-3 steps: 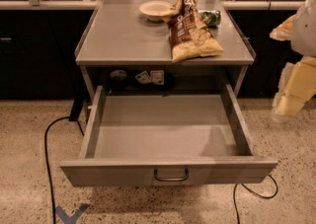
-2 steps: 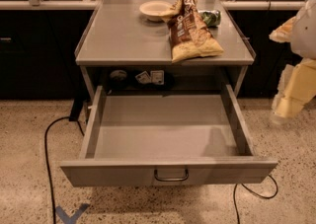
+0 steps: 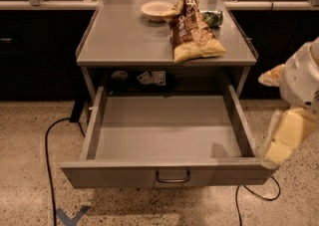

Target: Close top drawer

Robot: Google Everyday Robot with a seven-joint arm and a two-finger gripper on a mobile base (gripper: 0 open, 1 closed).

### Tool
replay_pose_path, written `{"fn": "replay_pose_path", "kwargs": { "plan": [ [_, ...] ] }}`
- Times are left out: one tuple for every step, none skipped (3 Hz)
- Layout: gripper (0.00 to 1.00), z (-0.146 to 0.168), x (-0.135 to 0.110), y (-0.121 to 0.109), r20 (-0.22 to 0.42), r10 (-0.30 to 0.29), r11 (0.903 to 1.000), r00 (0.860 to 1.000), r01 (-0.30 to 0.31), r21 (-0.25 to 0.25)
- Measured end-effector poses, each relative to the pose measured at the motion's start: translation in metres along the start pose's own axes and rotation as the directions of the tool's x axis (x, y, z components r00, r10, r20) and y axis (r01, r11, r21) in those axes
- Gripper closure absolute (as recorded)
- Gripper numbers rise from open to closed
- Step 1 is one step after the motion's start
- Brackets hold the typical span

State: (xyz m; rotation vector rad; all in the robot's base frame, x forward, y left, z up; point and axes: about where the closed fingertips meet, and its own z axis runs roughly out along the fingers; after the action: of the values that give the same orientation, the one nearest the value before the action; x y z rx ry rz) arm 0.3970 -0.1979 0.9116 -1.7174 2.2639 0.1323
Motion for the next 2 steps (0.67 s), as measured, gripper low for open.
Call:
{"fn": "replay_pose_path", "kwargs": {
  "plan": [
    [0.00,0.029,0.012,0.028,-0.004,0.005,0.9974,1.000,-0.006,-0.071],
    [0.00,0.058,0.021,0.056,0.005,0.014,0.9894,1.000,-0.013,-0.145]
  ]
}}
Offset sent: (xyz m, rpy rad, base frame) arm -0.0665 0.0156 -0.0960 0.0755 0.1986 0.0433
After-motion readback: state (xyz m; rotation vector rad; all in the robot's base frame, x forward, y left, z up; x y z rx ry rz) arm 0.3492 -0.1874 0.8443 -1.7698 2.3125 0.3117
